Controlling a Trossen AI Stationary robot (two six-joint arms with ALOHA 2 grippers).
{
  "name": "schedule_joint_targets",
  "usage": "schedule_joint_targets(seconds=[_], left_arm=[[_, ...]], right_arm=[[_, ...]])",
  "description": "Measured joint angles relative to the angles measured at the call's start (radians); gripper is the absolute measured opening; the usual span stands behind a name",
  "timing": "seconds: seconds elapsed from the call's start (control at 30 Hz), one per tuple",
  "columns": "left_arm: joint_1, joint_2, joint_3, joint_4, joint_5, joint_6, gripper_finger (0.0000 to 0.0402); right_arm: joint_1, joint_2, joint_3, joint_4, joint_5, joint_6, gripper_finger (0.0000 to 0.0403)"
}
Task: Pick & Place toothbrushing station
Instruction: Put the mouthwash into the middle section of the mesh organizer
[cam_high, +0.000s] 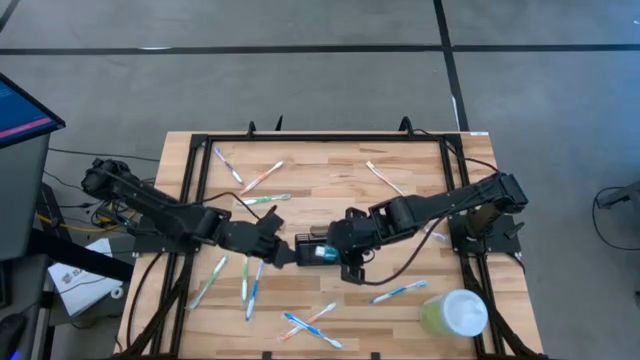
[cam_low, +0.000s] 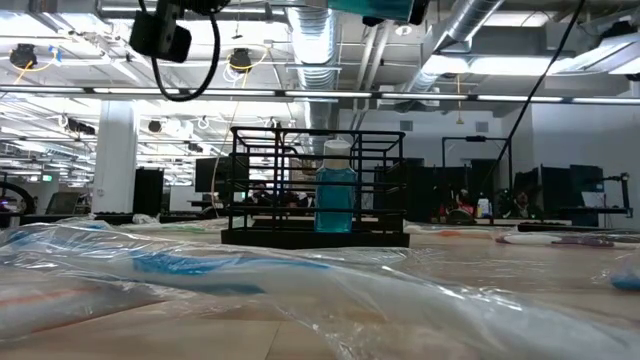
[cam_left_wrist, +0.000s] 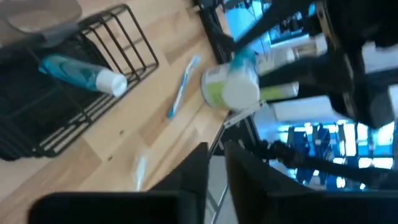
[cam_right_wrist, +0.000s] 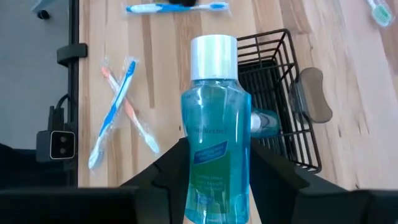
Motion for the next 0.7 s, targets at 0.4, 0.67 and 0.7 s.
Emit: schedule_joint_targets(seconds=[0.4, 0.67, 0.7], left_arm=[[0.111, 0.000, 0.000, 0.082, 0.119, -0.014, 0.0238], [0.129, 0.037, 0.000, 0.126, 0.193, -0.015, 0.0246], [0.130, 0.048, 0.000, 0.153, 0.200, -0.009, 0.0243]], right_arm=[[0.002, 0.000, 0.000, -0.002, 0.000, 0.001, 0.0133], [0.000, 0.000, 0.000, -0.001, 0.019, 0.001, 0.0133], [0.000, 0.000, 0.000, -0.001, 0.023, 0.000, 0.0133]])
